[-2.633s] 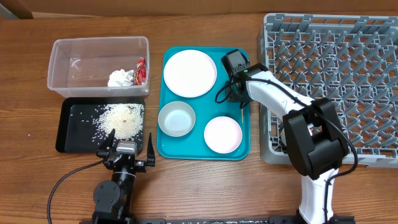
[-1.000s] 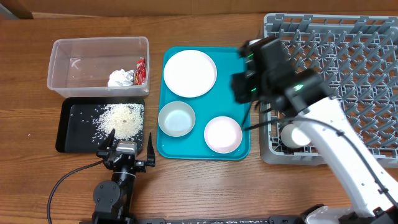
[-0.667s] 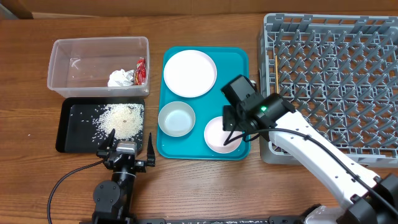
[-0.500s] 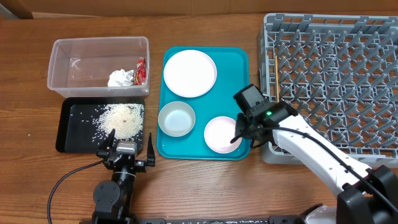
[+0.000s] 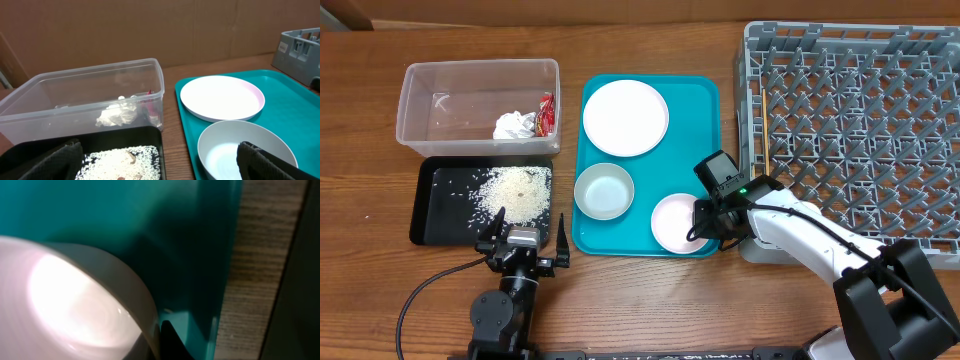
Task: Sort waste into correct bins and load items into the dishwasher
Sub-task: 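Lift the pink-rimmed plate and stand it in the dish rack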
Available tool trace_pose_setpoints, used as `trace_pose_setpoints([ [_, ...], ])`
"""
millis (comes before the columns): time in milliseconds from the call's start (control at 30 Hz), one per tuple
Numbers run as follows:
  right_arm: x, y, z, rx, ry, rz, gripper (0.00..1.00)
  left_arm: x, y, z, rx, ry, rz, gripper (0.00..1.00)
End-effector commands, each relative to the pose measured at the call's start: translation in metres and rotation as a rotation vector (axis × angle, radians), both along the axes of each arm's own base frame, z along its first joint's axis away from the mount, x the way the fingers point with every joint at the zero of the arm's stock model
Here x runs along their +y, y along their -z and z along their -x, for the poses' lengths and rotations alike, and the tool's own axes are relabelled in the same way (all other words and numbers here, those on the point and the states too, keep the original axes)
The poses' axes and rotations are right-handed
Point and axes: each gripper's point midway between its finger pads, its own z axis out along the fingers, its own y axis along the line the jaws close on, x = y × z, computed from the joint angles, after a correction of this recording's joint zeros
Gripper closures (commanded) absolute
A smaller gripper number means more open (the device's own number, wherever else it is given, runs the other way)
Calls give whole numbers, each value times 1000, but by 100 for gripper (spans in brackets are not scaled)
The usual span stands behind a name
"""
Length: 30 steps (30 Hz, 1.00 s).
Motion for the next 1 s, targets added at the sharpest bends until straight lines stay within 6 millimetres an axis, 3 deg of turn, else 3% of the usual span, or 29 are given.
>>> trace_pose_setpoints([
  [0, 9, -18, -10, -38, -25, -25, 96, 0, 1, 0, -3, 2, -18, 0],
  [133, 12, -68, -39, -182, -23, -25, 96, 0, 1, 0, -3, 2, -18, 0],
  [233, -8, -117, -59, -308, 26, 78, 96, 0, 1, 0, -3, 2, -18, 0],
  [300, -33, -150, -70, -400, 81, 194, 96, 0, 1, 0, -3, 2, -18, 0],
  [467, -135, -253, -85, -720, 329, 702, 96, 0, 1, 0, -3, 2, -18, 0],
  [567, -170, -285, -81, -814, 435, 925, 96, 0, 1, 0, -3, 2, -18, 0],
  [633, -187, -285, -82, -792, 468, 1007, 96, 0, 1, 0, -3, 2, -18, 0],
  [800, -235, -251, -92, -607, 493, 1148, 96, 0, 1, 0, -3, 2, -18, 0],
  [967, -240, -198, -96, -415, 416, 1063, 96, 0, 1, 0, -3, 2, -18, 0],
])
